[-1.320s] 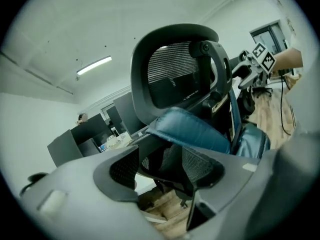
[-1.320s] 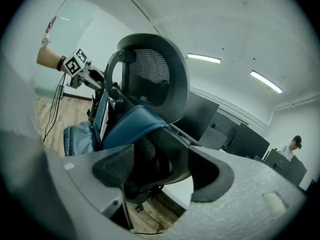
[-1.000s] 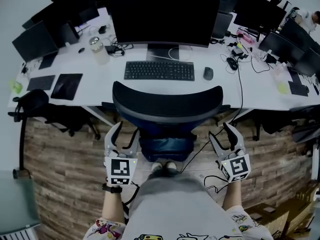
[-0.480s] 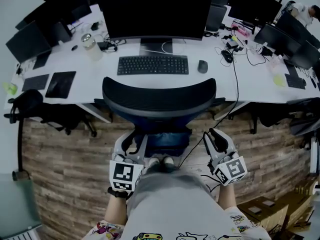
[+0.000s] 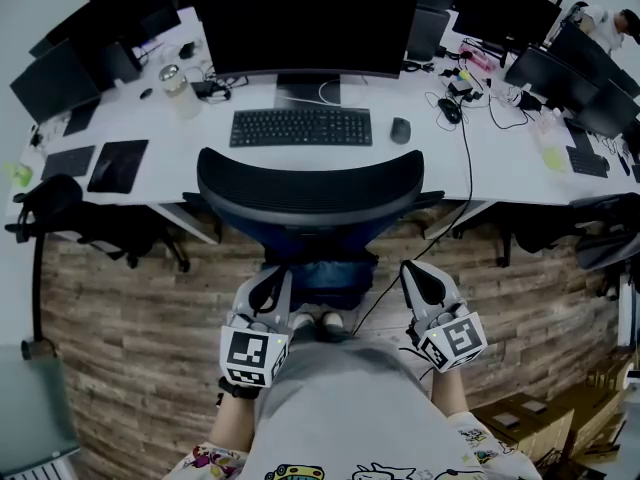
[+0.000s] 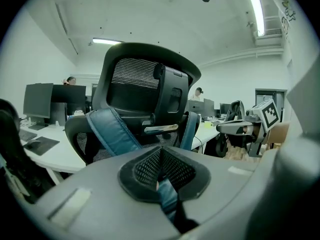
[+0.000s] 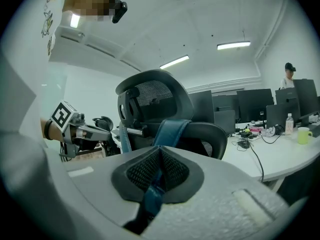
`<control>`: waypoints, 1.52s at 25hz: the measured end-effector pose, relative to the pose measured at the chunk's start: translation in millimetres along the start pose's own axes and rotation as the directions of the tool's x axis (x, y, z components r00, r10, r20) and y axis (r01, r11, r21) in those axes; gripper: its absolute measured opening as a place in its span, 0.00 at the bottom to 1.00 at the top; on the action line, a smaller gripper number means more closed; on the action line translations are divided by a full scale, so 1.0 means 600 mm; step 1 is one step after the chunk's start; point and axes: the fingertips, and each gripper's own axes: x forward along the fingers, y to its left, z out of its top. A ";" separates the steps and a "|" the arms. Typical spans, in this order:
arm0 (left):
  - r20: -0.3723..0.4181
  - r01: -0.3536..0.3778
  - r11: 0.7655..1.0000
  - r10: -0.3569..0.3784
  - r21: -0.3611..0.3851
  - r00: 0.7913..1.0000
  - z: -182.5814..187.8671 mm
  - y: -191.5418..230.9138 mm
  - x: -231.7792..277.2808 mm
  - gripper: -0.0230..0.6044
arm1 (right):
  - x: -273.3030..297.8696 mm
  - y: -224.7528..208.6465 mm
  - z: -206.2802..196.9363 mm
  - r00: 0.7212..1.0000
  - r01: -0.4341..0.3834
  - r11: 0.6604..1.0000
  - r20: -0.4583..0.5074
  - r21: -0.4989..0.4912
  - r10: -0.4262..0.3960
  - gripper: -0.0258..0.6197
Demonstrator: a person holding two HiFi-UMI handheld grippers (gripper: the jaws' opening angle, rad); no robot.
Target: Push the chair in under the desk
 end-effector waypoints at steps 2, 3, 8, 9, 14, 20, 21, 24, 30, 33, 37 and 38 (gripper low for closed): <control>0.011 0.004 1.000 -0.004 -0.009 1.000 0.002 -0.004 -0.002 0.05 | -0.001 0.000 0.002 1.000 -0.001 1.000 0.004 -0.012 0.001 0.04; 0.018 0.009 1.000 -0.009 -0.011 1.000 0.003 -0.006 -0.004 0.05 | -0.002 0.000 0.002 1.000 -0.001 1.000 0.005 -0.021 0.001 0.04; 0.026 0.010 1.000 -0.010 0.007 1.000 0.005 -0.013 -0.005 0.05 | 0.000 0.003 0.002 1.000 -0.005 0.998 -0.008 -0.060 0.005 0.04; 0.026 0.011 1.000 -0.011 0.014 1.000 0.005 -0.015 -0.004 0.05 | 0.001 0.003 0.003 1.000 -0.010 0.998 -0.010 -0.065 0.009 0.04; 0.029 0.014 0.999 -0.015 0.041 0.999 0.006 -0.024 -0.003 0.05 | 0.004 0.008 0.006 0.999 -0.037 0.996 -0.006 -0.082 0.037 0.04; 0.037 0.009 0.998 -0.011 0.056 0.999 0.012 -0.028 -0.005 0.05 | 0.001 0.008 0.011 0.999 -0.043 0.996 0.010 -0.075 0.043 0.04; 0.039 0.007 0.998 -0.009 0.057 0.999 0.013 -0.028 -0.005 0.05 | 0.000 0.008 0.012 0.999 -0.044 0.997 0.015 -0.069 0.045 0.04; 0.041 0.004 0.998 -0.006 0.060 0.999 0.014 -0.028 -0.006 0.05 | -0.003 0.007 0.014 0.999 -0.045 0.998 0.026 -0.055 0.046 0.04; 0.036 -0.001 0.998 -0.001 0.066 0.999 0.013 -0.027 -0.006 0.05 | -0.005 0.008 0.019 0.998 -0.049 0.998 0.039 -0.047 0.051 0.04; 0.048 -0.004 0.998 0.000 0.069 0.999 0.019 -0.028 -0.005 0.05 | -0.006 0.007 0.019 0.998 -0.048 0.998 0.038 -0.045 0.050 0.04; 0.050 -0.009 0.998 0.006 0.067 0.999 0.018 -0.027 -0.007 0.05 | -0.004 0.010 0.017 0.998 -0.056 0.997 0.030 -0.048 0.057 0.04; 0.049 -0.010 0.998 0.007 0.066 0.999 0.018 -0.027 -0.008 0.05 | -0.003 0.011 0.017 0.998 -0.058 0.997 0.031 -0.050 0.060 0.04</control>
